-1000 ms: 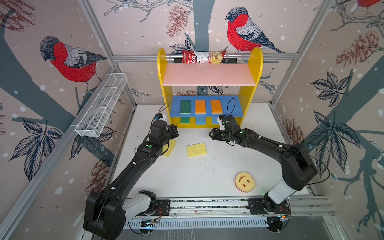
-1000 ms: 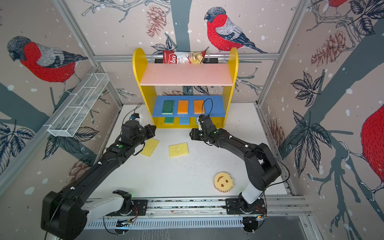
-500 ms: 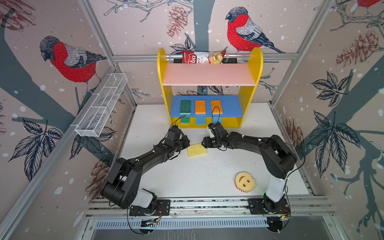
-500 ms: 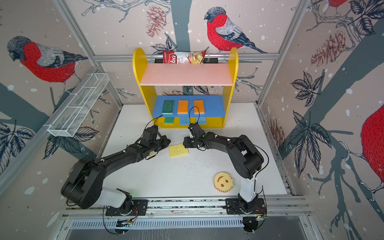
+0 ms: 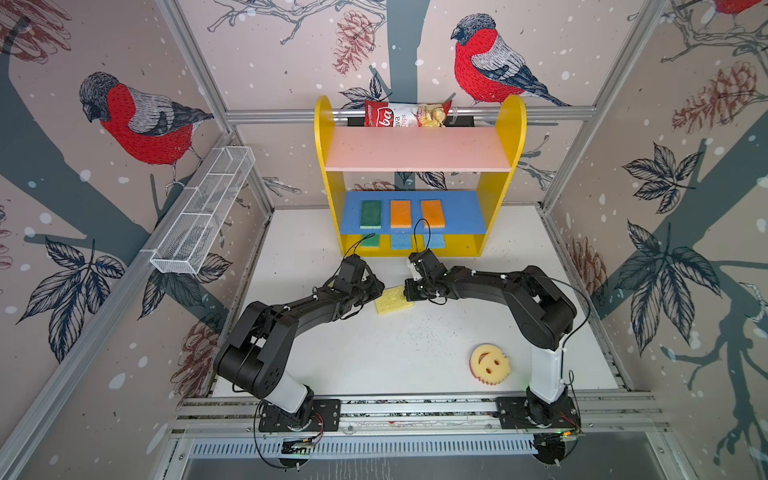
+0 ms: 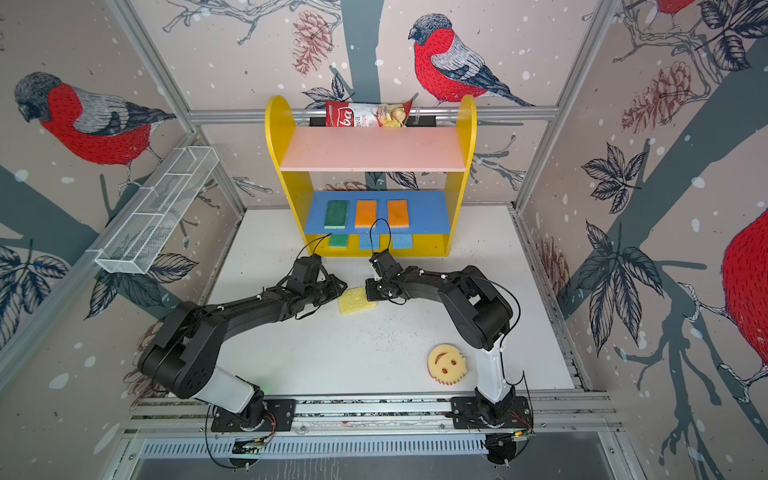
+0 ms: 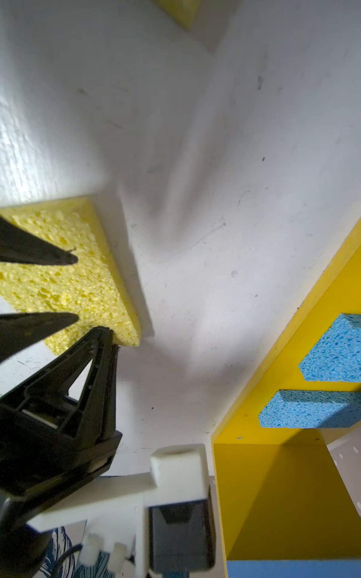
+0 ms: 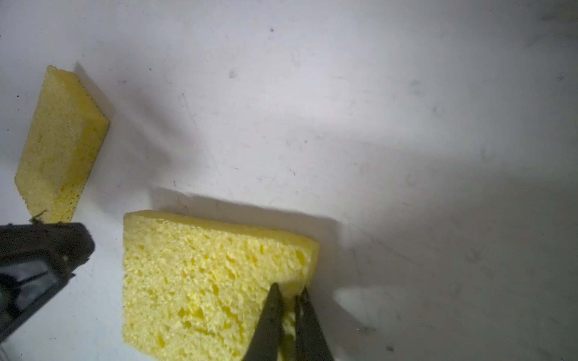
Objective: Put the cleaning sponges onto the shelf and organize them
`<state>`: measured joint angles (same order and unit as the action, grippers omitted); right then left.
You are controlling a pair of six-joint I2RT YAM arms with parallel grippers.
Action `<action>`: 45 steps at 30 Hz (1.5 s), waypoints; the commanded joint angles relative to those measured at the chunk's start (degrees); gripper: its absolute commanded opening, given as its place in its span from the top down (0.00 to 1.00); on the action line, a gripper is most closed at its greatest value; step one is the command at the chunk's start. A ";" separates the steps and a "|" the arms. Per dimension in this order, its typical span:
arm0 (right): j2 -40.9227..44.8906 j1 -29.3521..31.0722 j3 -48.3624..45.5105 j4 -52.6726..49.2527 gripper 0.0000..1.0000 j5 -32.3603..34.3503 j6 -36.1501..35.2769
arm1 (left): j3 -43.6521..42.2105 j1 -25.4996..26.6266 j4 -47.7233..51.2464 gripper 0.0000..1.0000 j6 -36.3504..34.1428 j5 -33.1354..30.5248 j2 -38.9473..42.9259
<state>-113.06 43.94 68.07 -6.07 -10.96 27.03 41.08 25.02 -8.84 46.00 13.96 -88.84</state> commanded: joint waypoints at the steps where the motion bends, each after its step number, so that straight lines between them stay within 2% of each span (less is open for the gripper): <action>1: 0.22 0.08 1.20 -0.88 0.96 -0.71 -3.93 | 0.45 -0.69 -1.79 0.59 -1.15 0.81 0.19; 4: 1.78 0.00 2.52 -1.53 1.00 -1.83 -8.83 | 0.62 -1.48 -1.79 0.38 -2.18 1.35 1.14; 7: 3.63 -0.47 4.31 -3.47 1.00 -2.63 -14.09 | 1.64 -2.74 -0.59 0.28 -4.43 2.96 2.10; 15: 9.27 -2.55 5.93 -5.54 1.00 -13.51 -23.46 | 3.43 -5.15 4.17 0.16 -11.30 4.21 7.65; 24: 11.27 -5.12 9.75 -8.00 1.00 -21.57 -24.75 | -2.33 -5.45 -7.47 0.13 -9.50 15.76 15.40; 28: 12.66 -5.89 10.78 -7.72 1.00 -24.38 -24.69 | -2.92 -5.68 -9.33 0.18 -8.38 20.13 15.30; 32: 13.15 -5.55 12.54 -8.46 1.00 -24.96 -25.00 | -3.26 -5.71 -12.94 0.35 -6.59 23.41 15.11; 34: 12.82 -5.40 13.61 -9.24 1.00 -24.66 -25.09 | -3.33 -5.75 -15.42 0.54 -4.96 25.13 14.80; 36: 12.68 -5.36 14.29 -9.20 1.00 -23.83 -24.84 | -3.20 -5.68 -17.45 0.84 -3.44 26.26 14.35; 37: 12.70 -5.38 14.43 -8.87 1.00 -23.40 -24.48 | -3.04 -5.73 -18.08 0.94 -2.96 26.63 14.22; 38: 12.83 -5.44 14.50 -8.44 1.00 -23.03 -23.99 | -2.89 -5.74 -18.68 1.00 -2.54 26.95 14.05; 40: 13.49 -5.84 14.54 -6.73 0.99 -22.36 -22.41 | -2.59 -5.72 -19.09 1.00 -1.98 27.00 14.12; 43: 15.15 -6.50 13.86 -3.30 0.91 -21.76 -19.52 | -1.91 -5.71 -19.98 1.00 -1.23 26.87 14.56; 44: 15.84 -6.65 13.55 -2.07 0.84 -21.46 -18.43 | -1.58 -5.76 -20.40 1.00 -0.86 26.60 14.80; 45: 16.73 -6.75 13.20 -0.52 0.72 -20.92 -17.21 | -1.06 -5.86 -21.12 1.00 -0.45 26.34 15.08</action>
<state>-98.15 37.54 81.69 -12.64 -33.04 6.28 38.89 19.33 -25.12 43.72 39.44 -74.43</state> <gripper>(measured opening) 0.192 0.070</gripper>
